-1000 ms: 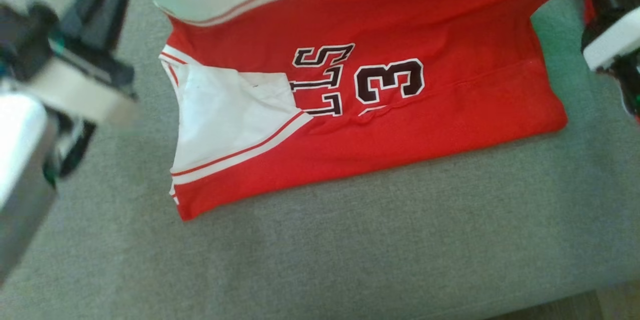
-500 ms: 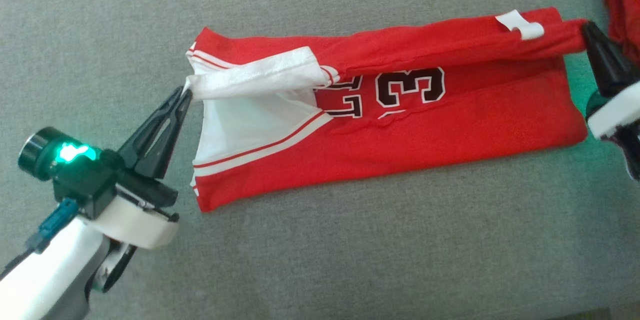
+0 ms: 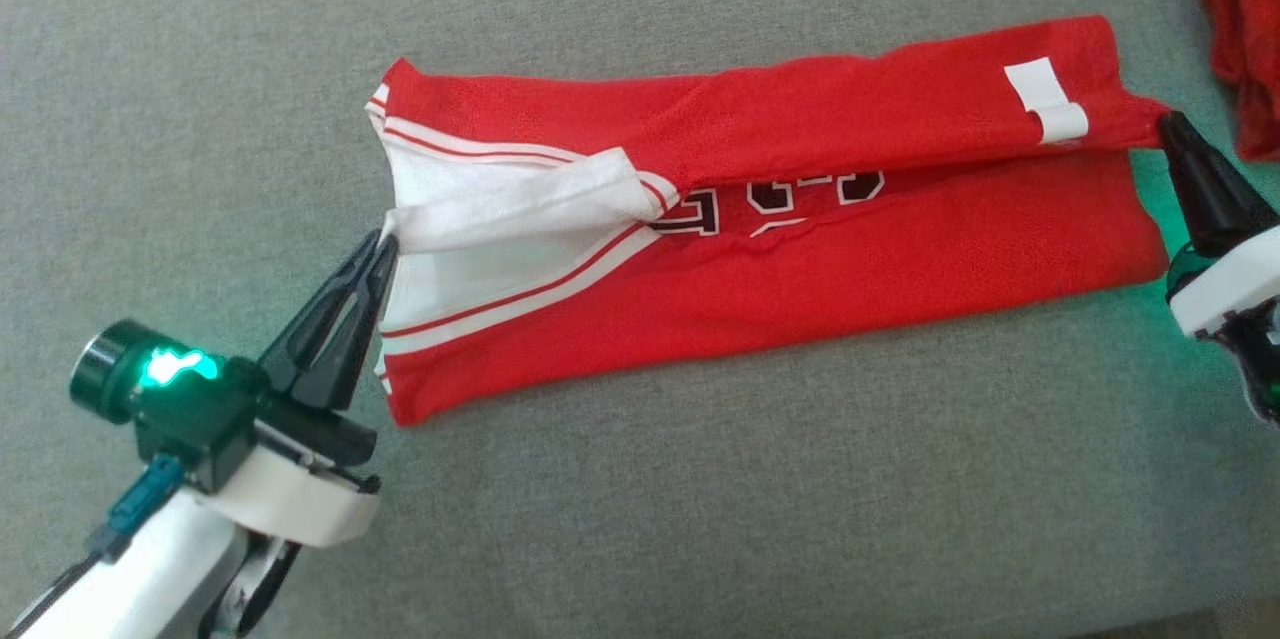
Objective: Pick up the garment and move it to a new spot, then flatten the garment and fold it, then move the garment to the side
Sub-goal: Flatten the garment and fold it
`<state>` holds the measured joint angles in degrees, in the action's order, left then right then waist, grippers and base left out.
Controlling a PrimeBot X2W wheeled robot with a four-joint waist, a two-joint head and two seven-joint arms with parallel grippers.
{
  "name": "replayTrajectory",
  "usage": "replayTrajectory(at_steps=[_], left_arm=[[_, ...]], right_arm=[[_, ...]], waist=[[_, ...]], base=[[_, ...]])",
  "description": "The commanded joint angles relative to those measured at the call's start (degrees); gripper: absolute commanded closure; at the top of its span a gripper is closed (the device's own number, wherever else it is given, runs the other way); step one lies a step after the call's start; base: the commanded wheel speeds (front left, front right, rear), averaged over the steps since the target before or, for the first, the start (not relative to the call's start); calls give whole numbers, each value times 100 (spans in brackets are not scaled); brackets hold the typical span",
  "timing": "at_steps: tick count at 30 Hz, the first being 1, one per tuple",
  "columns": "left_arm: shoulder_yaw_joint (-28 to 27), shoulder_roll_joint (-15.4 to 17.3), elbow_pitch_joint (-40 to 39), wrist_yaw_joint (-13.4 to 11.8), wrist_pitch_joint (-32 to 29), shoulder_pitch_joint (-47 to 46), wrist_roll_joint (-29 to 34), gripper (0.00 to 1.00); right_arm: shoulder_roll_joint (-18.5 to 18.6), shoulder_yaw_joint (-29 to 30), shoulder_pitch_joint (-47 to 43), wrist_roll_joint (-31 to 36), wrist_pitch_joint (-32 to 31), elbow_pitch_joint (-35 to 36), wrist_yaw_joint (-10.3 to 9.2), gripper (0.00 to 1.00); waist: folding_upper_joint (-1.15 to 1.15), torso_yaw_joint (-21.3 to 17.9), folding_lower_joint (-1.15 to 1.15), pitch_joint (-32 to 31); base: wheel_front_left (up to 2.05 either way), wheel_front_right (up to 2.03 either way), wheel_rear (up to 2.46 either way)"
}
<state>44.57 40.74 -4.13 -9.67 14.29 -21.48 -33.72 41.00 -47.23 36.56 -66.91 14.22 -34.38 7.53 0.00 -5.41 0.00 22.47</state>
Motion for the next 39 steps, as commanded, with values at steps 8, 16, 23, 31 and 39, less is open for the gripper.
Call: replayTrajectory(at_steps=[8, 16, 23, 31, 39], left_arm=[[-400, -302, 68, -188, 68, 74, 181, 0], [-1285, -1555, -224, -1098, 70, 772, 964, 0], [-2059, -2775, -516, -1088, 70, 1504, 1819, 0], [-2268, -3535, -442, -664, 71, 1820, 2578, 0], [-2397, -3712, -338, -361, 71, 1879, 2799, 0]], right_arm=[[-132, 342, -352, 111, 77, -182, -4, 0], [-527, 1728, -1115, 612, 77, -59, -4, 0], [-1064, 2753, -1663, 1236, 78, 111, -4, 0], [-1287, 3154, -1417, 1849, 78, -442, -4, 0], [-1556, 2912, -1071, 1899, -166, -1455, -4, 0]], waist=[[0, -5, 0, -25], [0, 91, 0, -217], [0, 279, 0, -350], [0, 645, 0, -432], [0, 729, 0, -465]], base=[[0, 0, 0], [0, 0, 0], [0, 0, 0], [0, 0, 0], [0, 0, 0]])
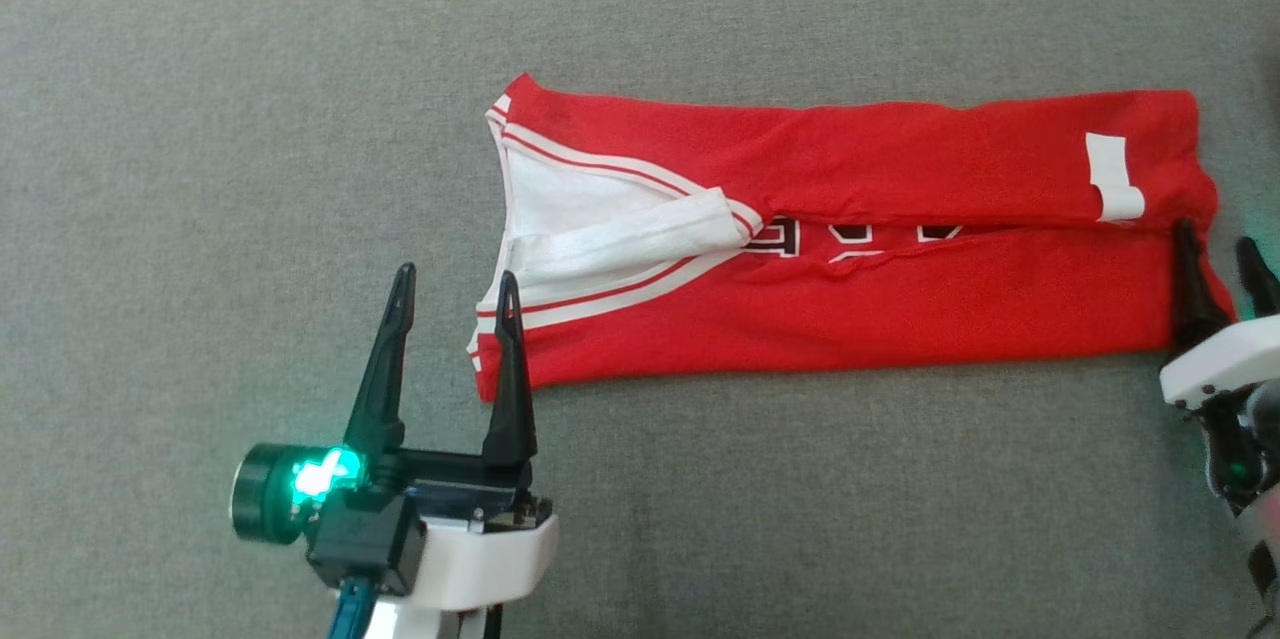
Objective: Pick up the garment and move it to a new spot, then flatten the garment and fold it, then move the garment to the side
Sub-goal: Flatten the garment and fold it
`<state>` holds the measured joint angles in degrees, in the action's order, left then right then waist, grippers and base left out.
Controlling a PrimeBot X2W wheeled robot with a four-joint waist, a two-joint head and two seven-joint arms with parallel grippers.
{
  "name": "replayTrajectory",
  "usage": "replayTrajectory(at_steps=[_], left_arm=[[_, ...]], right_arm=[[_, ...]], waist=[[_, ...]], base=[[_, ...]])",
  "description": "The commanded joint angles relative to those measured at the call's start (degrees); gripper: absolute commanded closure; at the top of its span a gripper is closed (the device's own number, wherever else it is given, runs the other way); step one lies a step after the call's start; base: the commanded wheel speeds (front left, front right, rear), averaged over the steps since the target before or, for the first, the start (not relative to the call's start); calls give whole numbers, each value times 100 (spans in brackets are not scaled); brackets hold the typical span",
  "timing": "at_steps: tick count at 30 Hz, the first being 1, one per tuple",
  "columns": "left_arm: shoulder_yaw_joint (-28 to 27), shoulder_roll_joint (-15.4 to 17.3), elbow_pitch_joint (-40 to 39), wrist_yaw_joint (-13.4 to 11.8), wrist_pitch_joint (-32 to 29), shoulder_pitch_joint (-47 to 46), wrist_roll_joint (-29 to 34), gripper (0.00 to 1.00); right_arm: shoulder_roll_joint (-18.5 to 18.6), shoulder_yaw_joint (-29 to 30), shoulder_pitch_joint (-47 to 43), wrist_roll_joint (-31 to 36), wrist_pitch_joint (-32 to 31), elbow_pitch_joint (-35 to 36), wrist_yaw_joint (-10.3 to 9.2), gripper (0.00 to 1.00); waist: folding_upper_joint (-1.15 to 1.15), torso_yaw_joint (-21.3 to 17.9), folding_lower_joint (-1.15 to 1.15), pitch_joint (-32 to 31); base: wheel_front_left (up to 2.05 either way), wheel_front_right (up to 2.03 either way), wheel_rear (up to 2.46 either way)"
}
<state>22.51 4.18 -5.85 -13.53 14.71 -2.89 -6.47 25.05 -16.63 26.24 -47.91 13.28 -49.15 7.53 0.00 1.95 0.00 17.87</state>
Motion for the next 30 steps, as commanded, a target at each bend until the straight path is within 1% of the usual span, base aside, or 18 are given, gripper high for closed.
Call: replayTrajectory(at_steps=[1, 2, 3, 8, 14, 16, 21, 25, 30], left_arm=[[-208, -66, -162, 47, 29, 23, 94, 0], [-226, -74, -160, 64, 29, 28, 113, 0], [-246, -82, -158, 76, 29, 36, 128, 0], [-312, -106, -134, 152, 29, 91, 177, 0], [-372, -117, -111, 219, 29, 117, 227, 0], [-402, -119, -102, 244, 29, 125, 236, 0], [-457, -123, -78, 315, 29, 138, 270, 0], [-479, -126, -59, 351, 29, 184, 282, 0], [-494, -128, -45, 375, 29, 230, 287, 0]], right_arm=[[6, -218, -33, -21, -145, -27, -4, 7], [-16, -288, -31, -37, -198, -55, -4, 51], [-31, -356, -32, -50, -221, -61, -4, 100], [-16, -617, -26, -107, -141, 7, -4, 100], [106, -654, 55, -151, 46, 85, -4, 100], [214, -598, 79, -204, 94, 124, -4, 100], [671, -380, 168, -405, 147, 312, -4, 100], [901, -386, 235, -666, 153, 970, -4, 100], [993, -608, 206, -992, -79, 2518, -4, 100]], waist=[[0, -15, 0, -10], [0, -30, 0, -18], [0, -51, 0, -30], [0, -185, 0, -103], [0, -316, 0, -179], [0, -357, 0, -205], [0, -421, 0, -252], [0, -433, 0, -316], [0, -393, 0, -376]], base=[[0, 0, 0], [0, 0, 0], [0, 0, 0], [0, 0, 0], [0, 0, 0], [0, 0, 0], [0, 0, 0], [0, 0, 0], [0, 0, 0]])
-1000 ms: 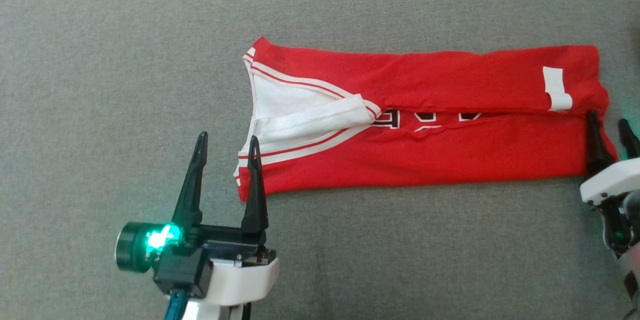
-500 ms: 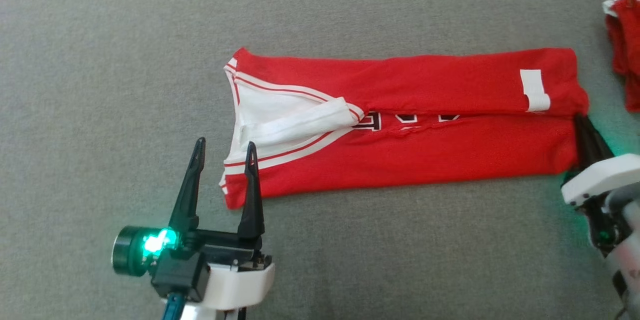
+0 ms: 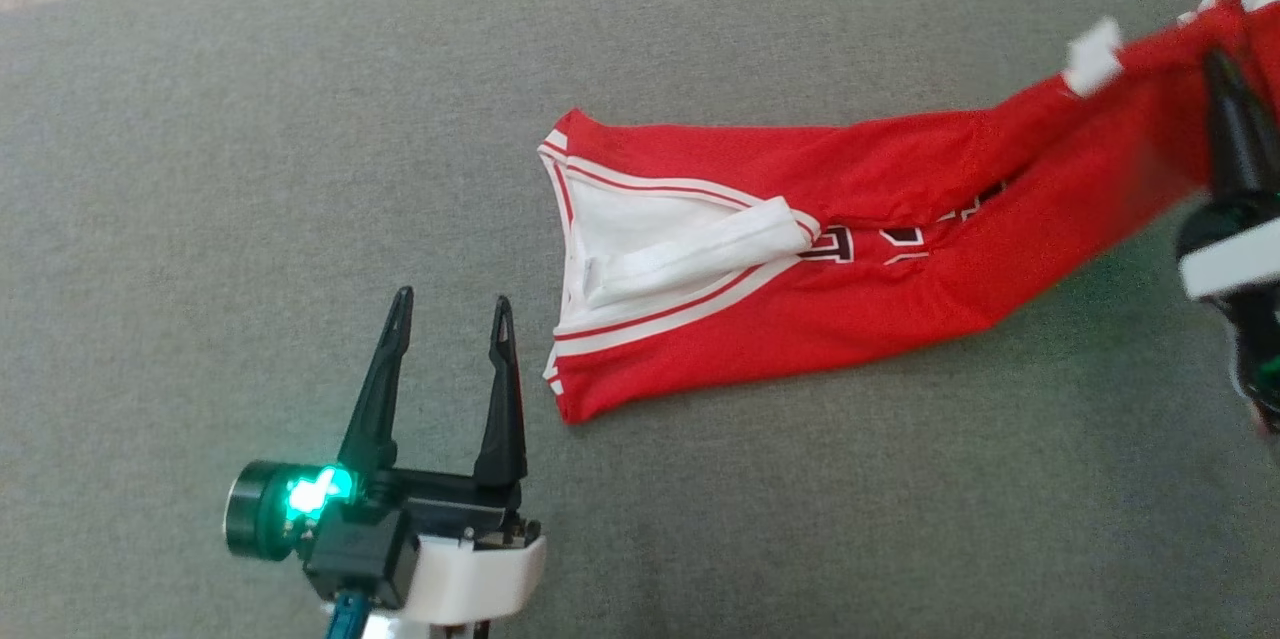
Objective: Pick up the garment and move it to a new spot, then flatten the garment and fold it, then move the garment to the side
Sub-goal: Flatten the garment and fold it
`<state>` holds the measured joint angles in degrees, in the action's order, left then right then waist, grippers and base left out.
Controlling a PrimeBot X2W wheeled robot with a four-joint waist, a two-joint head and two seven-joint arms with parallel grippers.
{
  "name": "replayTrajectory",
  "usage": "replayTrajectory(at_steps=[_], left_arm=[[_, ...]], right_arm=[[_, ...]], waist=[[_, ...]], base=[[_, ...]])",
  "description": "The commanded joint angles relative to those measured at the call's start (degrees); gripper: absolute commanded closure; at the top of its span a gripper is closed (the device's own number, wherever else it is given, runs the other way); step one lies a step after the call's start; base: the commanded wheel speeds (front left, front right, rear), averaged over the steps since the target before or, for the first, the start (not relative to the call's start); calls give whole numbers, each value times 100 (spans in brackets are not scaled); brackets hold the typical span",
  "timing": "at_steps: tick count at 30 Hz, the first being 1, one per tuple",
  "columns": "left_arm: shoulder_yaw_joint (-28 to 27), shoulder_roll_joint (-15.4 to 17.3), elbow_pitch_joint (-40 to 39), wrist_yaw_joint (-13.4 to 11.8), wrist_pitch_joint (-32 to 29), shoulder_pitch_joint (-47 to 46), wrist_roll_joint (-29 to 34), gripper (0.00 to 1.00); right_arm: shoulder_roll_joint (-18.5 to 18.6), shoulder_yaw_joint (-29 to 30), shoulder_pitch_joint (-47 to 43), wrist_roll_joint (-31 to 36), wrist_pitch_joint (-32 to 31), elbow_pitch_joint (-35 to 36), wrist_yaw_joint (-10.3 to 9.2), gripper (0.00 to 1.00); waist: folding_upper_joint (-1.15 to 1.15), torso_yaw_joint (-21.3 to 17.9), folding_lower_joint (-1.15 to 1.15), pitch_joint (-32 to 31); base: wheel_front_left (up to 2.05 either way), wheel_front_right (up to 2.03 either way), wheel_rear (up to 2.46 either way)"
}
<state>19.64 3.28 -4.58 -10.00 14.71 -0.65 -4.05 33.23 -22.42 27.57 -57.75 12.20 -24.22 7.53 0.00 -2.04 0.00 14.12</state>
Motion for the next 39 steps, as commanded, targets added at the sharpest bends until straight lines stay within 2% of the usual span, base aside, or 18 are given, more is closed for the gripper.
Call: replayTrajectory(at_steps=[1, 3, 9, 15, 20, 21, 22, 23, 27, 29, 32, 35, 39], left_arm=[[-205, -38, -173, 25, 29, 10, 42, 0], [-183, -39, -170, 15, 29, 9, -3, 0], [-38, -39, -115, 4, 29, -60, -131, 0], [105, -40, -86, -55, 29, -85, -259, 0], [177, -40, -75, -84, 29, -101, -357, 0], [192, -40, -73, -95, 29, -110, -373, 0], [192, -40, -73, -95, 29, -110, -373, 0], [210, -40, -70, -104, 29, -121, -387, 0], [248, -40, -70, -156, 29, -147, -417, 0], [233, -40, -72, -178, 29, -132, -422, 0], [162, -40, -71, -180, 29, -90, -420, 0], [63, -40, -97, -153, 29, -43, -423, 0], [-109, -40, -116, -79, 29, 48, -489, 0]], right_arm=[[181, -74, 65, -30, -30, 345, -4, 100], [87, -237, 83, -20, -284, 1135, -4, 100], [-621, -757, 293, 379, -964, 1829, -4, 100], [-1382, -1399, 343, 847, -1525, 1926, -4, 100], [-1867, -1748, 240, 1316, -1795, 1472, -4, 100], [-1980, -1768, 208, 1391, -1806, 1341, -4, 67], [-1980, -1768, 208, 1391, -1806, 1341, -4, 67], [-2083, -1769, 180, 1471, -1807, 1205, -4, 0], [-2415, -1668, 104, 1647, -1688, 937, -4, 0], [-2406, -1575, 87, 1684, -1612, 994, -4, 0], [-2233, -1227, 2, 1743, -1391, 1186, -4, 0], [-1891, -816, -181, 1887, -1095, 1408, -4, 0], [-1600, -244, -583, 1652, -830, 1504, -4, 0]], waist=[[0, 22, 0, -5], [0, 86, 0, -14], [0, 337, 0, -23], [0, 670, 0, 21], [0, 883, 0, 57], [0, 911, 0, 61], [0, 911, 0, 61], [0, 936, 0, 65], [0, 968, 0, 65], [0, 939, 0, 40], [0, 855, 0, -41], [0, 731, 0, -154], [0, 550, 0, -326]], base=[[0, 0, 0], [0, 0, 0], [0, 0, 0], [0, 0, 0], [0, 0, 0], [0, 0, 0], [0, 0, 0], [0, 0, 0], [0, 0, 0], [0, 0, 0], [0, 0, 0], [0, 0, 0], [0, 0, 0]])
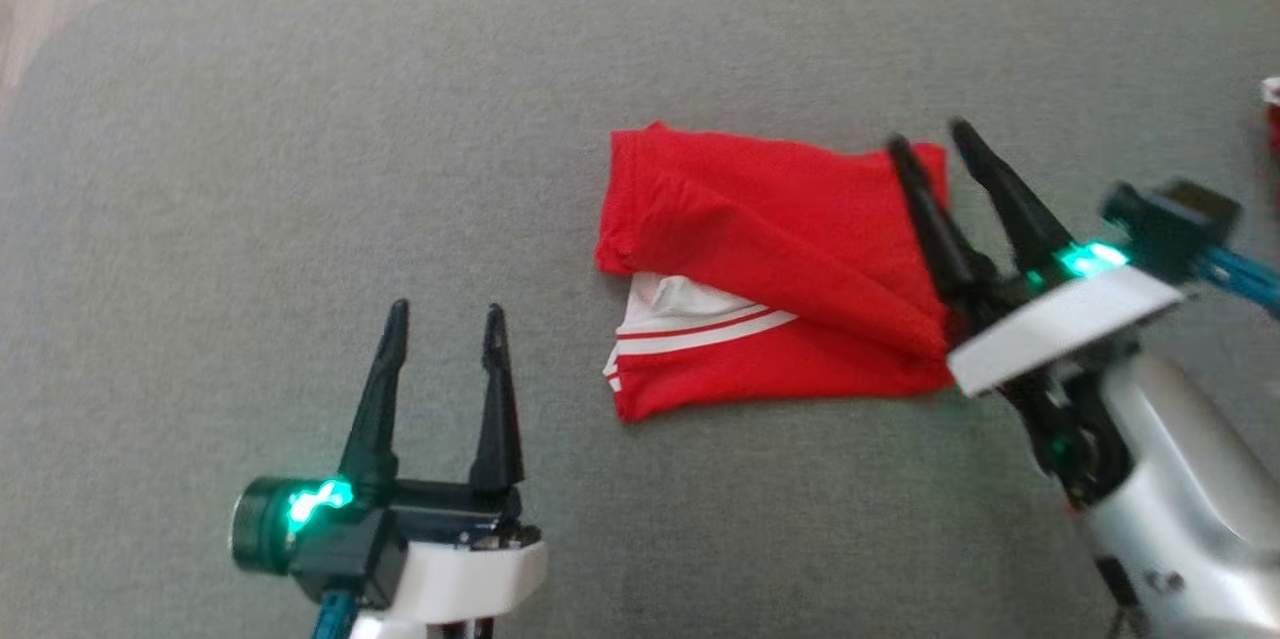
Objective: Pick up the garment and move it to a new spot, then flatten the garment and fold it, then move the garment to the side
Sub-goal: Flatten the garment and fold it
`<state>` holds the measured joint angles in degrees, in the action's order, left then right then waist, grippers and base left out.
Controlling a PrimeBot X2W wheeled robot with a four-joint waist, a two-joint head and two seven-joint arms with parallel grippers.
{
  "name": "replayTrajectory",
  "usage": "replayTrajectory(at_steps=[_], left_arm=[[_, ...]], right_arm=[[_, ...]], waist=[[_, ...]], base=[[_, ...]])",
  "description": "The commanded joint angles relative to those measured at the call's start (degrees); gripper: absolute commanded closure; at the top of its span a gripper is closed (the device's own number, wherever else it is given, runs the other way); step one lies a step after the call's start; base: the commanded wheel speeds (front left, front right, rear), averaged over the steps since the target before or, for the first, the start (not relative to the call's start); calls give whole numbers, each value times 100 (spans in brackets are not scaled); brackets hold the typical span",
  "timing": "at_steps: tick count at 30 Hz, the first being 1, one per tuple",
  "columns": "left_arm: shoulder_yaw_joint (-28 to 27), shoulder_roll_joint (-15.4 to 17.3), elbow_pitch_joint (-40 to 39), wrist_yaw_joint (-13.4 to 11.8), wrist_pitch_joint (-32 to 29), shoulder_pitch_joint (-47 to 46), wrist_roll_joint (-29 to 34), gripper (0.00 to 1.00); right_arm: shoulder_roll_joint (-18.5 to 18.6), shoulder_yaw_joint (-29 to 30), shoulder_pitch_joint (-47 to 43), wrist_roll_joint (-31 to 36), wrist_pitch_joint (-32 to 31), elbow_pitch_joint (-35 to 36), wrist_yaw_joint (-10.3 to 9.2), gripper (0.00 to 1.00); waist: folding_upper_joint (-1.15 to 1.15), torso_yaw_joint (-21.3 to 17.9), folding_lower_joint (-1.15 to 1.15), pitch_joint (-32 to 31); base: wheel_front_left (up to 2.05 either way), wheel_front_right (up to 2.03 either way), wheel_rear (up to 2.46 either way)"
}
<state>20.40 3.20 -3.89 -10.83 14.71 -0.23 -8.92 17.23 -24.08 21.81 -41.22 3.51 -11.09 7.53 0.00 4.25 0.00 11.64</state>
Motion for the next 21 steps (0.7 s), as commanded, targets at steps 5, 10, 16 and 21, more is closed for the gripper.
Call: replayTrajectory(at_steps=[5, 10, 16, 21], left_arm=[[-258, -32, -195, 99, 29, 14, -8, 0], [-184, -32, -184, 122, 29, -51, -55, 0], [56, -32, -136, 87, 29, -145, -138, 0], [269, -32, -101, 60, 29, -241, -188, 0]], right_arm=[[379, 151, -239, -501, -21, 35, -4, 0], [928, -487, 47, -1670, -728, 56, -4, 100], [1305, -1059, 803, -3323, -2175, -154, -4, 100], [1424, -1329, 1287, -3754, -2768, -755, -4, 100]], waist=[[0, -151, 0, -140], [0, -23, 0, -46], [0, 298, 0, 125], [0, 564, 0, 251]], base=[[0, 0, 0], [0, 0, 0], [0, 0, 0], [0, 0, 0]])
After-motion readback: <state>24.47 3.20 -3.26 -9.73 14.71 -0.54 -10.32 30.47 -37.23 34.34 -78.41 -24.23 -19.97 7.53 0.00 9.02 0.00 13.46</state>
